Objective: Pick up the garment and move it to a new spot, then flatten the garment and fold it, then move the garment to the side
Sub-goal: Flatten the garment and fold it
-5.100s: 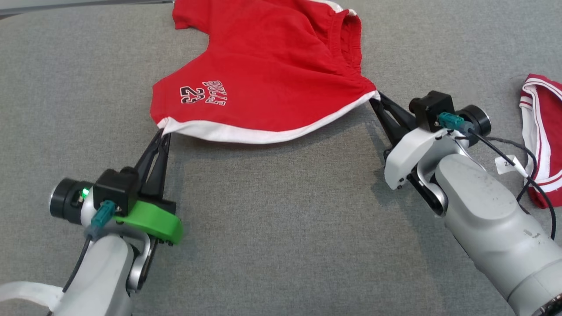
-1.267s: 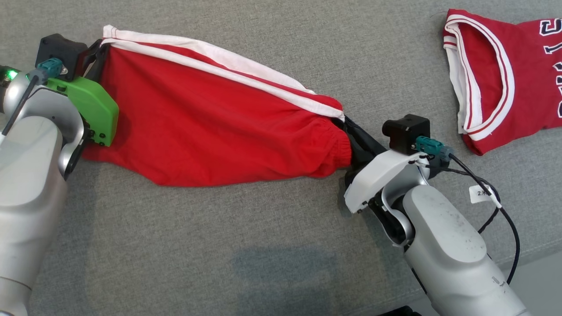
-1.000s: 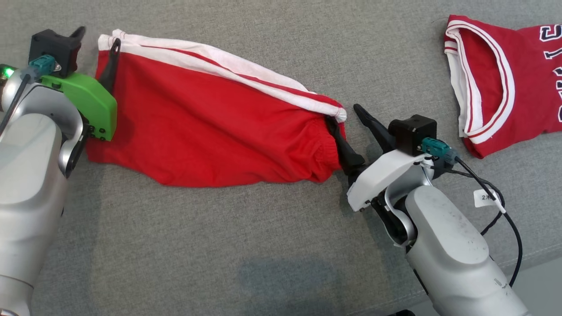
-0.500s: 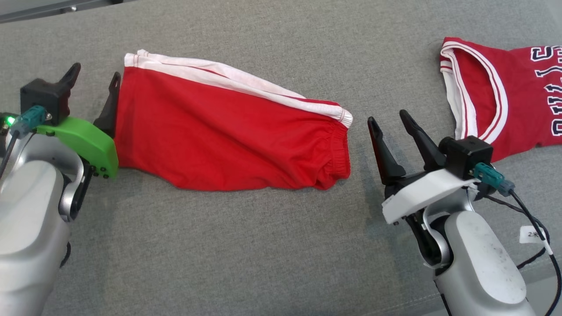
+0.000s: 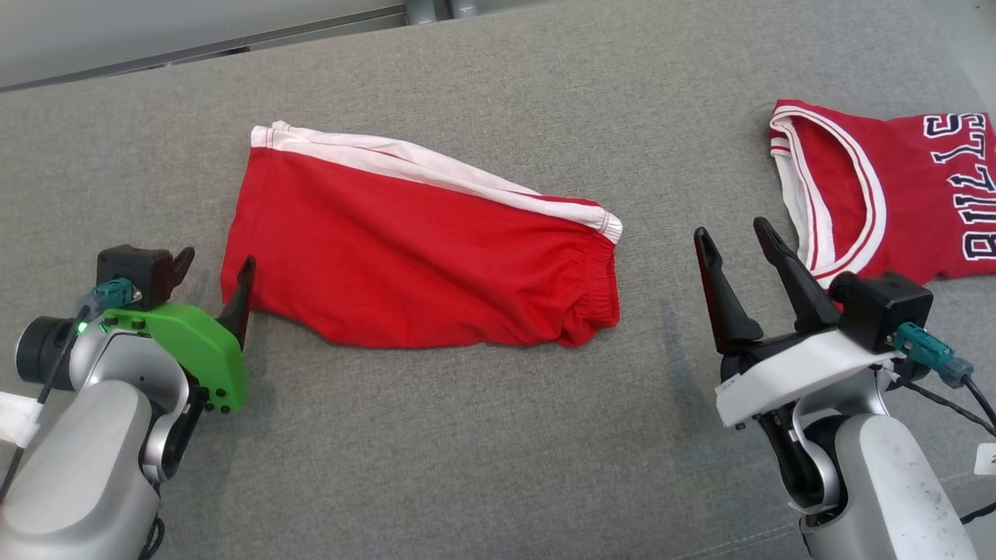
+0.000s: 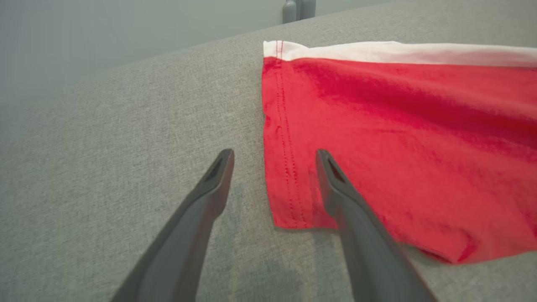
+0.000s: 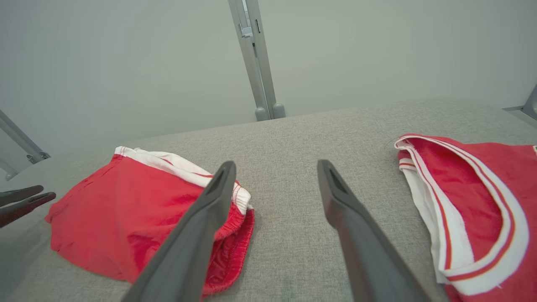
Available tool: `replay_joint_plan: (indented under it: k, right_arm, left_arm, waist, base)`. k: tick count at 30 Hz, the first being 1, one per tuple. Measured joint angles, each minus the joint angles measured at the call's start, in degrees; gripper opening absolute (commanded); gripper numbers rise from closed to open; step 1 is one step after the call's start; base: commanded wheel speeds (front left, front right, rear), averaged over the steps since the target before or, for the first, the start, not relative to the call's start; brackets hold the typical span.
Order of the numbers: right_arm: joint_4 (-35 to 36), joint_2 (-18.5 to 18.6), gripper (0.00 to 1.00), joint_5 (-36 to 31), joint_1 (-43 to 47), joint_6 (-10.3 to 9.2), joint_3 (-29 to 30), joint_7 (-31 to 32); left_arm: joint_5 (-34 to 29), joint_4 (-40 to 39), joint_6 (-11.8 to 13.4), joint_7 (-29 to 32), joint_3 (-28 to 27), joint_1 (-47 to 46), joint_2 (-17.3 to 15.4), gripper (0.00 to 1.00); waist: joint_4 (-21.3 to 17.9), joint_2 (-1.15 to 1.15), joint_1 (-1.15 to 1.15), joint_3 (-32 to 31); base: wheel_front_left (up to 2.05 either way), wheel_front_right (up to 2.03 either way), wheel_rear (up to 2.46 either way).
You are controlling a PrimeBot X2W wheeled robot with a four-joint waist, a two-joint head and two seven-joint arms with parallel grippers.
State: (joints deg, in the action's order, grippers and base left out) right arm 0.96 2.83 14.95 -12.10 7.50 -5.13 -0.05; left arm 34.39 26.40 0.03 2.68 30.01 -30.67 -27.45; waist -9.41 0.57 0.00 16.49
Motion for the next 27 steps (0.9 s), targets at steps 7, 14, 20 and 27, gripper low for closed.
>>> replay_joint_plan:
  k: [7, 14, 20, 27]
  right_arm:
    - [2.07, 0.01, 1.00, 0.36, 0.89, 0.00, -0.47, 0.99]
    - [2.78, 0.01, 1.00, 0.49, 0.93, -0.01, -0.64, 1.25]
    - [2.74, 0.01, 1.00, 0.60, 0.92, 0.00, -1.09, 1.24]
    - [2.31, 0.01, 1.00, 0.93, 0.81, 0.00, -1.40, 0.97]
  left_arm:
    - [1.91, 3.58, 0.30, 2.44, -0.58, 0.14, 0.03, 1.00]
    - [3.22, 6.45, -1.12, 4.53, -0.54, -2.40, 0.40, 1.00]
    - [4.52, 8.82, -2.56, 6.94, -0.01, -4.44, 1.34, 1.00]
    - [4.91, 11.09, -3.70, 8.37, 1.14, -5.99, 2.00, 0.00]
  waist:
    - [-1.55, 0.00, 0.00, 0.22]
    - [-3.03, 0.00, 0.00, 1.19]
    - [-4.03, 0.00, 0.00, 1.64]
    - [-4.77, 0.00, 0.00, 1.55]
  base:
    - [0.00, 0.00, 0.00]
    - [0.00, 0.00, 0.00]
    - [0.00, 0.00, 0.00]
    - [0.00, 0.00, 0.00]
